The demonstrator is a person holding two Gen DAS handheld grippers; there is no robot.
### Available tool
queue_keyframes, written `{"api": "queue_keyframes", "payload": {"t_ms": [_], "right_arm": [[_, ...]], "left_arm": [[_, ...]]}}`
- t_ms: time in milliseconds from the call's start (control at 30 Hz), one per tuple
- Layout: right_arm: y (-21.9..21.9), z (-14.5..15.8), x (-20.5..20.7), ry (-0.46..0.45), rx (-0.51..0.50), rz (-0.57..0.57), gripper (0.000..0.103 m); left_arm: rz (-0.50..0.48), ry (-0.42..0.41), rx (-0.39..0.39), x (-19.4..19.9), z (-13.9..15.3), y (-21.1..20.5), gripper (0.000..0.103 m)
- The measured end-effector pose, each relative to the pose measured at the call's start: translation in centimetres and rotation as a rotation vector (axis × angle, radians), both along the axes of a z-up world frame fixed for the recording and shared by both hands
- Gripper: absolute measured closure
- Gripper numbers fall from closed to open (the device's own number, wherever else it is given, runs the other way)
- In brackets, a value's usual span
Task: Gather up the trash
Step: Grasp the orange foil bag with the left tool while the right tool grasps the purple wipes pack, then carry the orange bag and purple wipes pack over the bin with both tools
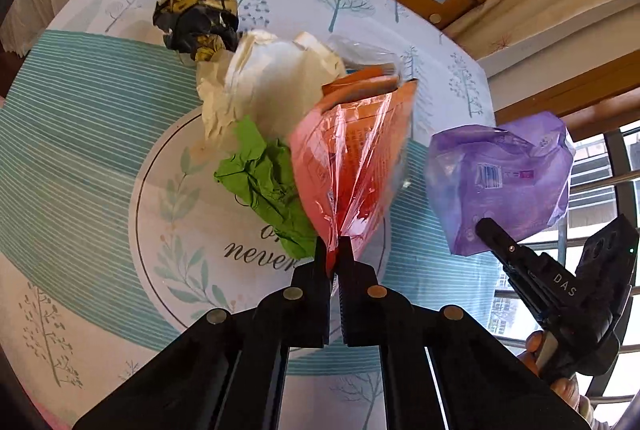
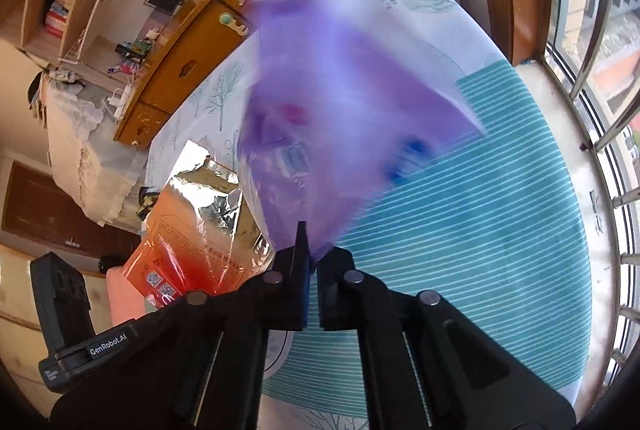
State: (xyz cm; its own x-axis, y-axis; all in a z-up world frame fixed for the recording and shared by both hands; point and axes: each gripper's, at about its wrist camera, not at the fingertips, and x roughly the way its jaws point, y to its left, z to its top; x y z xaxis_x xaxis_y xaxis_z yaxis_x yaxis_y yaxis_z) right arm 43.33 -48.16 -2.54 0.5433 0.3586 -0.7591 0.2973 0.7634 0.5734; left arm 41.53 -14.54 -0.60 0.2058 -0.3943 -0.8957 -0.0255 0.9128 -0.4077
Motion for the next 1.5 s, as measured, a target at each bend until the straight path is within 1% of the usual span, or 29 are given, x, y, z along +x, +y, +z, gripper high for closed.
{"api": "queue_keyframes", "payload": {"t_ms": [133,233,367,467,633,767,867,933,1100,1200,1300,1400,1500], "right_arm": [[1.2,1.6,-1.8,-0.029,-0.03,0.044,0.103],[2.3,2.7,-3.4,-0.04,-0.049,0.072,0.103],[4.4,4.1,-6.4,-0.058,-0.076,0.114,0.103],[6.4,5.0,-9.3,-0.067,-0.091,0.139,0.103],[10.0,5.7,-14.7,-0.067,-0.106,0.161,0.103],[13.8,6.1,-20.3,-0.079,-0.129,0.176,0.103],[16.9,6.2,-25.1,-0.088,-0.132,0.172,0.103],[19.4,6.1,-28.5,-0.094,-0.134,0.172,0.103],[25.8,5.4,-36.6,-0.118,-0.145,0.186,0.103],[29.7,4.6,-41.1,-0.1,-0.158,0.222,0.103],[32.9,4.2,-44.9,-0.061,-0.179,0.269,0.103],[35.1,3.8,-47.6,-0.026,-0.21,0.309,0.103],[36.8,2.7,-49.9,0.02,-0.243,0.351,0.103]], "left_arm": [[-0.019,-0.057,0.009,-1.8,2.3,0.1,0.101],[-0.041,-0.103,0.04,-4.0,4.0,0.1,0.102],[-0.083,-0.165,0.095,-7.8,6.2,0.7,0.102],[-0.11,-0.199,0.121,-10.8,7.6,2.0,0.102],[-0.178,-0.297,0.189,-17.0,9.8,4.6,0.102],[-0.242,-0.37,0.232,-23.2,11.3,7.7,0.102],[-0.277,-0.401,0.245,-28.5,12.0,11.0,0.102],[-0.289,-0.412,0.24,-31.5,12.2,13.2,0.102],[-0.325,-0.435,0.263,-39.2,11.9,19.0,0.102],[-0.334,-0.423,0.268,-43.1,11.5,21.9,0.102],[-0.342,-0.407,0.276,-46.8,10.9,24.3,0.102],[-0.355,-0.392,0.275,-49.7,9.9,25.5,0.102],[-0.355,-0.365,0.271,-51.3,8.4,25.5,0.102]]}}
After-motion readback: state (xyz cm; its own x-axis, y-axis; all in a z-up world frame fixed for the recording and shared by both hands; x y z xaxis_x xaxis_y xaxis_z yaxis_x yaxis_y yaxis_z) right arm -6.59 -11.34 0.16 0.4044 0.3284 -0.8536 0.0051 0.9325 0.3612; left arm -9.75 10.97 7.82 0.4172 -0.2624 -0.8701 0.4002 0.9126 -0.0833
